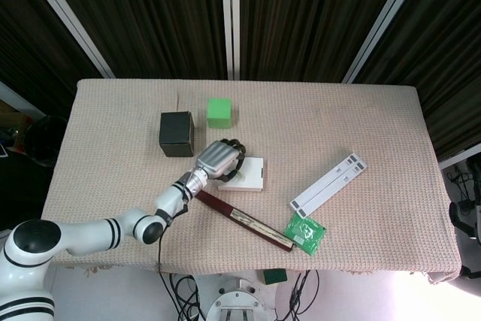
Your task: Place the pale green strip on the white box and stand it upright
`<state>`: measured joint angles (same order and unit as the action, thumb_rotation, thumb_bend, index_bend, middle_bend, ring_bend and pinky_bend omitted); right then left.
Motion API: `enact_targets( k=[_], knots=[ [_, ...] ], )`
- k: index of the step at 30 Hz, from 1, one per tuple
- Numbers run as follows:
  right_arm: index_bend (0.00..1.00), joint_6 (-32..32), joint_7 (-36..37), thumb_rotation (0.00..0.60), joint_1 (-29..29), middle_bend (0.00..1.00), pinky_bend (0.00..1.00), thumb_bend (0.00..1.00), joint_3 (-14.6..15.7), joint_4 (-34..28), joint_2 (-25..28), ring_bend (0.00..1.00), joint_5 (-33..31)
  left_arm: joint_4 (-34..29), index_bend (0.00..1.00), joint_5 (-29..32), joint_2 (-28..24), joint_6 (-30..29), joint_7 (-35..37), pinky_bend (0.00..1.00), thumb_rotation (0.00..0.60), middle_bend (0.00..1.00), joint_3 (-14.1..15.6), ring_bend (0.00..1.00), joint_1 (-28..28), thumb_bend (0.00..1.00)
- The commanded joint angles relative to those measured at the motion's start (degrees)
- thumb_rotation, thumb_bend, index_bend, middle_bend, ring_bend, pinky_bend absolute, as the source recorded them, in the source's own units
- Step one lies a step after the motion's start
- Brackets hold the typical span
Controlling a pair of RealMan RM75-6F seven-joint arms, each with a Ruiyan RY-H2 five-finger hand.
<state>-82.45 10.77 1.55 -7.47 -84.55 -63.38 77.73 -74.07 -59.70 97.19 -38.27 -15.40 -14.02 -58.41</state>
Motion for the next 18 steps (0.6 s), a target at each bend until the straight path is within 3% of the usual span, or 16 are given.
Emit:
enact_targets(
  k=[1,6,13,18],
  knots=[
    [0.00,0.16,0.08,0.600,0.00,0.00,0.00,0.43,-0.08,0.13,-0.07,0.00,-0.24,0.66,0.63,-0.02,0.46,0.30,0.57,0.23,0.600,0.26,0.17,0.15,-0.44,0.46],
    [0.00,0.10,0.58,0.600,-0.07,0.00,0.00,0.43,-0.31,0.57,-0.35,0.00,-0.59,2.27,0.60,-0.58,1.43,-0.25,0.64,0.23,0.600,0.26,0.90,0.15,-0.93,0.46],
    [0.00,0.03,1.22,0.600,-0.21,0.00,0.00,0.43,-0.52,1.00,-0.44,0.00,-0.89,2.69,0.40,-1.00,1.73,-0.81,1.67,0.23,0.600,0.26,1.16,0.15,-1.11,0.46],
    [0.00,0.07,1.27,0.600,-0.20,0.00,0.00,0.43,-0.50,1.04,-0.49,0.00,-0.80,2.27,0.31,-1.98,1.54,-1.41,2.77,0.23,0.600,0.26,1.21,0.15,-1.09,0.46]
  ],
)
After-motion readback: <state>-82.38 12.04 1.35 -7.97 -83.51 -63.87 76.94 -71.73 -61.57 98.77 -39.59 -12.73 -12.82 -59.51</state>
